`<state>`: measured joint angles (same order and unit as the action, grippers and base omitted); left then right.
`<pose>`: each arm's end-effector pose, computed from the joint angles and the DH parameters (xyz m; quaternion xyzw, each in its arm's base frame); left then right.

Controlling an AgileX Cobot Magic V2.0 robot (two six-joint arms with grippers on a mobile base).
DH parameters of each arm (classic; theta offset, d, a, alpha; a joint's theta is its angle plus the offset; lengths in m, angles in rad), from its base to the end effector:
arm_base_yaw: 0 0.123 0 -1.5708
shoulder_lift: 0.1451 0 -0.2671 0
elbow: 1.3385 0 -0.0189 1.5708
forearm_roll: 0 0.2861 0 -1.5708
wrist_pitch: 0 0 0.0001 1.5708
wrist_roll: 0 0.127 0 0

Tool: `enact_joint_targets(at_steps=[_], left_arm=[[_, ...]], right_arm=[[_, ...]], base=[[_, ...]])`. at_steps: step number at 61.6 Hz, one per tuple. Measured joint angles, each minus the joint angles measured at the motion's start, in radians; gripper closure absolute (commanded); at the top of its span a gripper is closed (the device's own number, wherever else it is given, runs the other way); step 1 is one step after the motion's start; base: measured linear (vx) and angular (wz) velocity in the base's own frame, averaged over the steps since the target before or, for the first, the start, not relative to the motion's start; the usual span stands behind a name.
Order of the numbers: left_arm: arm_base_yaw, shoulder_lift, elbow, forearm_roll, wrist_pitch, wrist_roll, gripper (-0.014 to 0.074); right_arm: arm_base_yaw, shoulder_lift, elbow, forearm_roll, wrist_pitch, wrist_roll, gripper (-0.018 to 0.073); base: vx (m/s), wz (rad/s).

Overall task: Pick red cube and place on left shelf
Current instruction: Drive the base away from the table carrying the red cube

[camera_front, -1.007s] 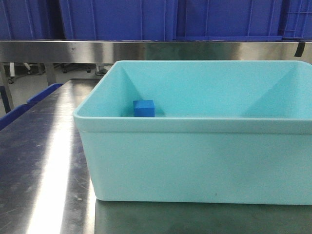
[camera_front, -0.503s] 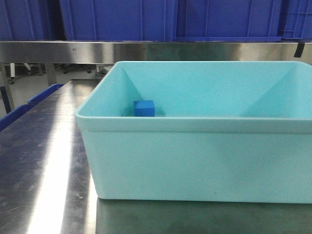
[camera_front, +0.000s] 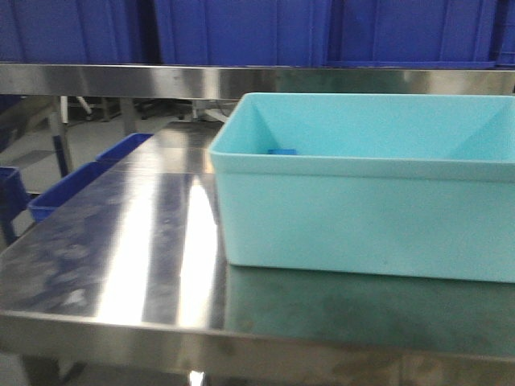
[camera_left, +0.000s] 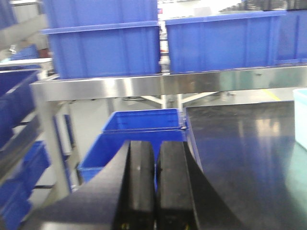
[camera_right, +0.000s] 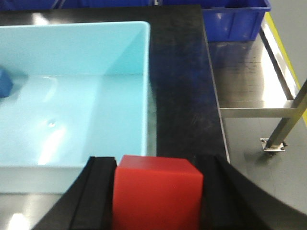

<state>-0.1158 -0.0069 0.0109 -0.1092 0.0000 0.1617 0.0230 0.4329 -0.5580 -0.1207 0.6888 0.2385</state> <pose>0.1446 -0.0168 0.2129 0.0569 0.6747 -0.0233 0.7355 0.1648 -0.0059 0.2899 0.0720 0.8496 0.0112 0.5223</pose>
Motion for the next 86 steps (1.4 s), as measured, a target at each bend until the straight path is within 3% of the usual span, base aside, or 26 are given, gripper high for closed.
enact_joint_targets(at_steps=[43,86], left_arm=[[0.000,0.000,0.000,0.000,0.000,0.000,0.0491],[0.000,0.000,0.000,0.000,0.000,0.000,0.0491]], right_arm=[[0.000,0.000,0.000,0.000,0.018,0.000,0.0504],[0.000,0.000,0.000,0.000,0.018,0.000,0.0504]], base=[[-0.20,0.15],[-0.26,0.37]])
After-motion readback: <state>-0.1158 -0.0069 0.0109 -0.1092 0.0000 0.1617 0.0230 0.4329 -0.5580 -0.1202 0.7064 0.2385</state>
